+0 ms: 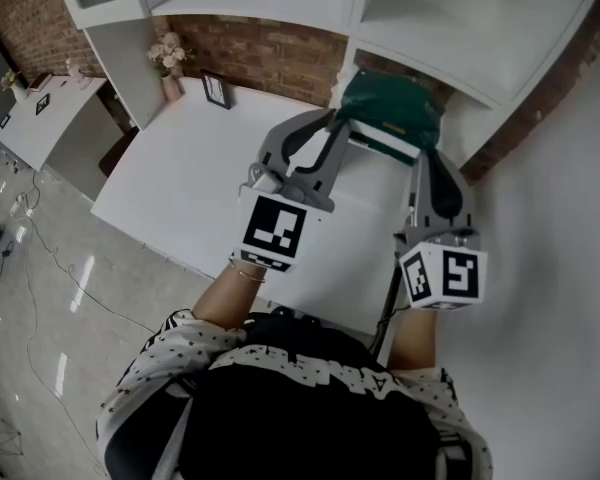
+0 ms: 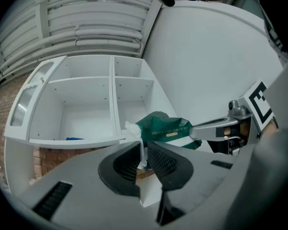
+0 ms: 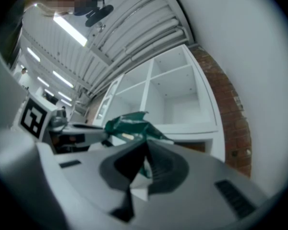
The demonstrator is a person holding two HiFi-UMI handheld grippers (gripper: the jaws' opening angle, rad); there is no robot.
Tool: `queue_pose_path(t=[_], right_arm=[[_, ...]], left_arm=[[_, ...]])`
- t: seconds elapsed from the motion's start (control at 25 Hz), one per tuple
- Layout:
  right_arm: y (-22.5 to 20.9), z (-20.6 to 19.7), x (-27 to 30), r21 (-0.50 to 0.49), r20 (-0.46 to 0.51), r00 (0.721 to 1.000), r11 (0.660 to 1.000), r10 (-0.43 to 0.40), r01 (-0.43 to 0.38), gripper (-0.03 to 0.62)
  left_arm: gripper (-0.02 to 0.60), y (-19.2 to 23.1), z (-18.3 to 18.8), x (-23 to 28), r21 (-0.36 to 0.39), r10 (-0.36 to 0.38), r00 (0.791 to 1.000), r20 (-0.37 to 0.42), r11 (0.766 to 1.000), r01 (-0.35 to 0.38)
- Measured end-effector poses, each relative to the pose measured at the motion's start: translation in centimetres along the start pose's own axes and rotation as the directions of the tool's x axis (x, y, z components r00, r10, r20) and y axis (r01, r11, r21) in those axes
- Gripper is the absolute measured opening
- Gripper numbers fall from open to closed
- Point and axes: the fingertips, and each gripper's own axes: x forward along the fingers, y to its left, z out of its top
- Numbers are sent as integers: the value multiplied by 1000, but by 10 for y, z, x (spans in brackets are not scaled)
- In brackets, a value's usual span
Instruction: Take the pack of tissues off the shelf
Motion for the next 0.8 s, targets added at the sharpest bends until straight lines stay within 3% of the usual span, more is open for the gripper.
queue_pose_path(t=[0.36, 0.8], right_arm=[[13, -38, -7, 43, -39, 999, 999, 12, -11, 38], [22, -61, -11, 95, -75, 997, 995, 34, -27, 39]], left_arm=[[75, -5, -33, -18, -51, -10, 1000, -27, 999, 8], [74, -6, -56, -27, -56, -27, 995, -97, 998, 21]])
